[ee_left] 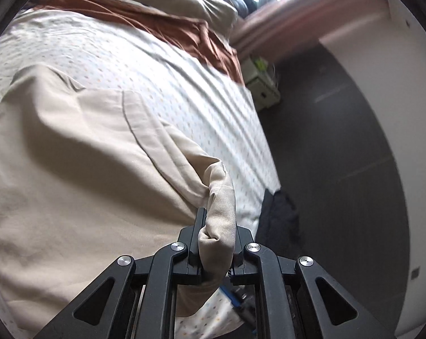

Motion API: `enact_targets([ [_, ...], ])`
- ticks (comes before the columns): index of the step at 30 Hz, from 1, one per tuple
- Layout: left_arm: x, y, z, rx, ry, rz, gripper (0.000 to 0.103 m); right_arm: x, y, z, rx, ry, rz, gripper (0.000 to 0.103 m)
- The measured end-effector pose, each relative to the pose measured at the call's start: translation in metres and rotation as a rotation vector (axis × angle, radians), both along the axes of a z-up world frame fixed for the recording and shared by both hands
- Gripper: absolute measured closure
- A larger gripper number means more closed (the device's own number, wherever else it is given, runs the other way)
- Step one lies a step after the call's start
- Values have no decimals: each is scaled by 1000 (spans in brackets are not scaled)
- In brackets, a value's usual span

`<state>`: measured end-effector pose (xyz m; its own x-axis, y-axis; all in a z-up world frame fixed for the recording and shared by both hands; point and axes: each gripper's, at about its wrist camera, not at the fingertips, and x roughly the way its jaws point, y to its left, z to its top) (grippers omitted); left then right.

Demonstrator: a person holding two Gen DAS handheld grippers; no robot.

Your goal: Fold large clothes

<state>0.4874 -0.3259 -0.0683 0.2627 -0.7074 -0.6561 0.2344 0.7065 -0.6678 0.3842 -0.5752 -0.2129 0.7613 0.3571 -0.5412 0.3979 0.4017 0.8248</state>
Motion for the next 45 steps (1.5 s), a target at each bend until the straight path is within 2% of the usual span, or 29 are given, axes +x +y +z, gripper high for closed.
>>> enact_targets([
  [5, -19, -25, -19, 63, 7, -114, 90, -5, -9, -5, 2, 13, -37, 74],
  [6, -21, -28, -22, 81, 6, -136, 84, -5, -10, -7, 3, 18, -40, 74],
  [7, -25, -32, -24, 80, 5, -153, 72, -5, -11, -9, 6, 23, -43, 74],
  [8, -28, -32, -26, 57, 9, -176, 63, -4, -12, -11, 10, 28, -44, 74],
  [9, -29, -32, -26, 17, 21, -204, 49, -4, -13, -12, 16, 30, -45, 73],
  [10, -31, -29, -26, -27, 38, -243, 39, -4, -13, -14, 24, 28, -46, 71],
  [11, -33, -26, -23, -36, 39, -259, 37, -4, -14, -14, 28, 25, -47, 63],
  [12, -36, -20, -21, -33, 26, -260, 36, -4, -14, -14, 21, 25, -43, 53],
  [13, -38, -9, -16, -19, -5, -253, 36, -3, -13, -12, 8, 26, -35, 50],
  [17, -41, 38, -7, 59, -68, -179, 36, 7, -4, -7, -47, 27, 29, 50],
  [18, -38, 39, -6, 74, -77, -158, 36, 10, -1, -7, -58, 33, 45, 50],
  [23, -25, 118, -17, 163, -102, -16, 36, 22, 10, -20, -84, 89, 103, 50],
  [28, -16, 180, -41, 239, -84, 121, 36, 31, 24, -28, -96, 102, 155, 50],
  [31, -10, 213, -60, 258, -48, 198, 36, 38, 32, -31, -134, 127, 185, 50],
  [35, 0, 229, -89, 270, 21, 222, 36, 48, 37, -36, -154, 131, 213, 50],
  [37, 6, 231, -112, 232, 110, 222, 36, 47, 37, -32, -187, 109, 212, 62],
  [38, 7, 233, -121, 212, 143, 220, 36, 46, 37, -30, -209, 95, 214, 86],
  [40, 8, 228, -130, 221, 160, 206, 38, 43, 37, -25, -204, 67, 214, 91],
  [41, 7, 226, -131, 224, 156, 202, 39, 39, 38, -19, -231, 54, 210, 92],
  [43, 4, 220, -131, 201, 150, 187, 50, 33, 43, -4, -278, 22, 209, 93],
  [45, 2, 218, -130, 185, 139, 178, 56, 26, 49, 13, -331, -8, 219, 94],
])
